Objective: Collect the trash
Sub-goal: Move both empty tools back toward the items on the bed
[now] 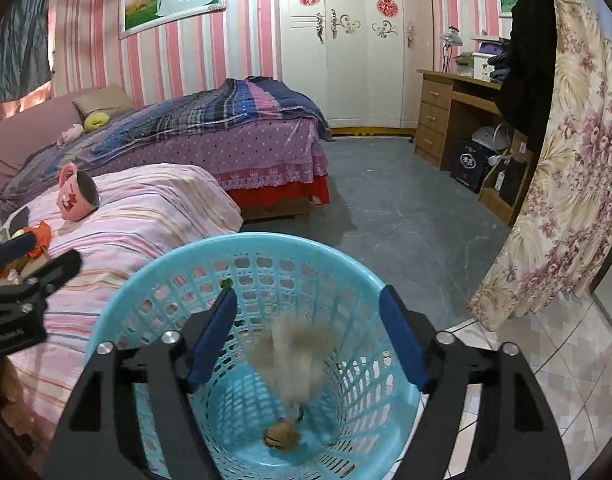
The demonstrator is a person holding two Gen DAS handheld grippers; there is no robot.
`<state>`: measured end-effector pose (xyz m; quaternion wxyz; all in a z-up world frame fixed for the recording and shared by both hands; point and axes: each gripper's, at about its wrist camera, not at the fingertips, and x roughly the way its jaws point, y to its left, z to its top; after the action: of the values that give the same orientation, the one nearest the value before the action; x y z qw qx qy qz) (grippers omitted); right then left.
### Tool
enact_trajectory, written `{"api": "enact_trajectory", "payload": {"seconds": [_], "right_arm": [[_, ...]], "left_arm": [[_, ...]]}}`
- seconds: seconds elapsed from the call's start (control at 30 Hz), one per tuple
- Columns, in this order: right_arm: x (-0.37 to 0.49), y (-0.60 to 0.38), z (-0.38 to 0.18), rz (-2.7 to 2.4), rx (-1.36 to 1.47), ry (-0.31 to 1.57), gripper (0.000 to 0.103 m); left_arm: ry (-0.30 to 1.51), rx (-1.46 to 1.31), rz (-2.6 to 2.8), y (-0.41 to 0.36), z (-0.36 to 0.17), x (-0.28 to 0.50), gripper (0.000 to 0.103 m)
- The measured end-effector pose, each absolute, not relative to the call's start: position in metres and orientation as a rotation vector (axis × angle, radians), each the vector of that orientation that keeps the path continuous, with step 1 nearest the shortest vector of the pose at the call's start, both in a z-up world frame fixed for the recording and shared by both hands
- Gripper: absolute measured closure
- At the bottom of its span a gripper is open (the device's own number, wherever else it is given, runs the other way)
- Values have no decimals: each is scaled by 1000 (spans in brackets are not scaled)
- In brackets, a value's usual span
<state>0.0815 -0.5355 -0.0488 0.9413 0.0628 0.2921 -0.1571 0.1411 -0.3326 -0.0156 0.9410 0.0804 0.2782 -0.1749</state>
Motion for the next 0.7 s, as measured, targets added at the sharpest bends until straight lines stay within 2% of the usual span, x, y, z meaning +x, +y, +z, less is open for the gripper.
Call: {"api": "enact_trajectory", "payload": {"seconds": [0.13,0.23,0.7], "right_arm": [[83,-531,-46,-330,116,590,16],[86,-521,-42,-333,88,584,10],[95,-444,-13,-295,9,524,8]], "left_arm": [[559,153,-334,-311,-11,140,6],[542,153,-318,-297,-5,137,6],[490,161,-197,-174,24,128,5]]}}
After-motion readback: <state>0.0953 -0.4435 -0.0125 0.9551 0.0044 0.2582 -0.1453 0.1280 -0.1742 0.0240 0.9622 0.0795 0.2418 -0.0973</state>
